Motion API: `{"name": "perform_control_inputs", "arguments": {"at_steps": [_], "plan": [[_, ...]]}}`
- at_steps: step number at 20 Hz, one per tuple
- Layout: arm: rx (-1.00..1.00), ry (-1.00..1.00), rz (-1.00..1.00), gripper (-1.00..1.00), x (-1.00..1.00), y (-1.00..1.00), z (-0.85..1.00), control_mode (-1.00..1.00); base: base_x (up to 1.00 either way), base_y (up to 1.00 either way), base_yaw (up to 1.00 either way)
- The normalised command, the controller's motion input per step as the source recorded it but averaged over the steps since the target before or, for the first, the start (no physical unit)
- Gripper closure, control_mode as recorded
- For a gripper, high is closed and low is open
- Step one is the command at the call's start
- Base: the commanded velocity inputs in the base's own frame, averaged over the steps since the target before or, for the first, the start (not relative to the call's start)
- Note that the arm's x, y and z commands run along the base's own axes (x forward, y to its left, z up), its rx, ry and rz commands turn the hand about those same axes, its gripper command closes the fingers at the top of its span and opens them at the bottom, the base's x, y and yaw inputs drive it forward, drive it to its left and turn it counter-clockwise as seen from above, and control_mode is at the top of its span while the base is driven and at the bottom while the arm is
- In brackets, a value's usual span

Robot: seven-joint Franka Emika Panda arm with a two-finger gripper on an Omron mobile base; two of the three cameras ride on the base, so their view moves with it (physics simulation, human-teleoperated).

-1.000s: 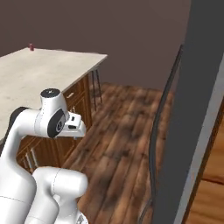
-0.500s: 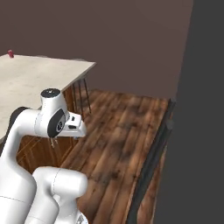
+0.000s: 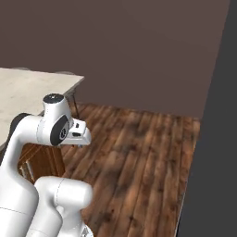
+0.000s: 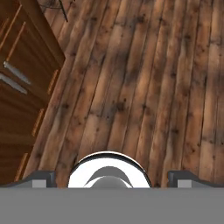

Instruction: Four empty soda cans are scattered around the kitchen. Gather all the cans and cluster them next to the stove for recycling.

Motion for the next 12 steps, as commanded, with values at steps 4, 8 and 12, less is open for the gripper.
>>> {"name": "perform_control_inputs", "arguments": {"at_steps": [4,8,12], "plan": [[0.00,0.00,0.00,-1.00,0.00,0.00,0.00,1.00,1.00,-0.14,-0.06],[0.00,0.00,0.00,-1.00,0.00,0.00,0.00,1.00,1.00,-0.14,-0.06],[0.00,0.00,0.00,-1.00,0.00,0.00,0.00,1.00,1.00,-0.17,-0.05]]}}
